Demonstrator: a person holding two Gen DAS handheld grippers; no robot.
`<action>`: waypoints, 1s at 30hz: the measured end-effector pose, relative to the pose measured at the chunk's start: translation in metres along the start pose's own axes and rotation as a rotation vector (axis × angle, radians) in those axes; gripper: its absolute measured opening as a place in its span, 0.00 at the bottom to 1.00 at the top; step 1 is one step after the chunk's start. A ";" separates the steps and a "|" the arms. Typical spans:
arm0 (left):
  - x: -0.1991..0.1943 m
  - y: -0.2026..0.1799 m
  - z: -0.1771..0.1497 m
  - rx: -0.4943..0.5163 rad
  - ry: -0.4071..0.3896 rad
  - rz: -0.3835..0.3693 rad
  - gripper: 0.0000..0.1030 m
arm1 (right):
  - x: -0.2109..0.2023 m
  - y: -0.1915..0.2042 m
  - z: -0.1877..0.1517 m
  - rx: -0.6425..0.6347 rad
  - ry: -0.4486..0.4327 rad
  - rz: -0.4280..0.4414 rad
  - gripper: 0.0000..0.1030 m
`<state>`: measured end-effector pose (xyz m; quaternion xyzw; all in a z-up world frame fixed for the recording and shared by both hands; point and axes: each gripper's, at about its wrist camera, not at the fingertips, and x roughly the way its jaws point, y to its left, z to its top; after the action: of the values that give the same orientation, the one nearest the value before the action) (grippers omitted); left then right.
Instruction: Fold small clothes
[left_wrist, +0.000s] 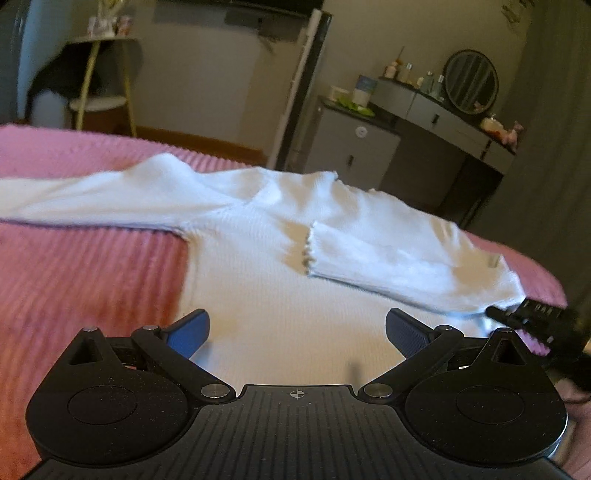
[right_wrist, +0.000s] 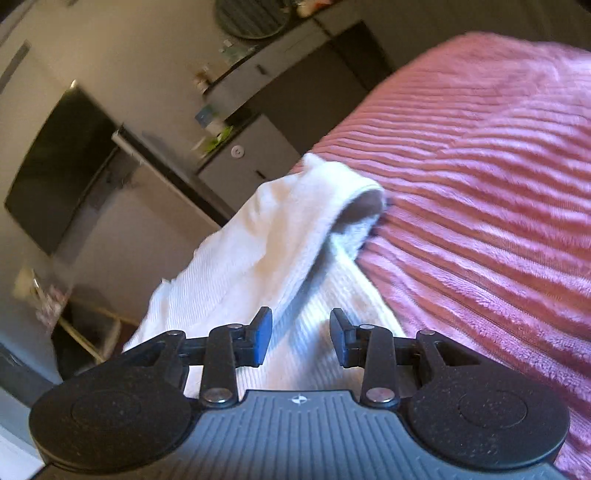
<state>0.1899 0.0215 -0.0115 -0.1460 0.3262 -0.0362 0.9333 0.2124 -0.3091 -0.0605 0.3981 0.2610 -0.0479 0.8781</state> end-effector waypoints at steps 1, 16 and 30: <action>0.004 0.000 0.003 -0.017 0.008 -0.019 1.00 | 0.002 -0.006 0.001 0.011 -0.005 0.012 0.33; 0.123 -0.034 0.054 -0.087 0.244 -0.019 0.63 | 0.017 -0.020 0.024 0.096 -0.053 0.111 0.33; 0.116 -0.050 0.086 -0.053 0.224 -0.077 0.12 | 0.025 -0.049 0.044 0.224 -0.128 0.227 0.07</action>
<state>0.3353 -0.0239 -0.0024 -0.1782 0.4232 -0.0795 0.8848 0.2377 -0.3714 -0.0819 0.5166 0.1507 -0.0024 0.8429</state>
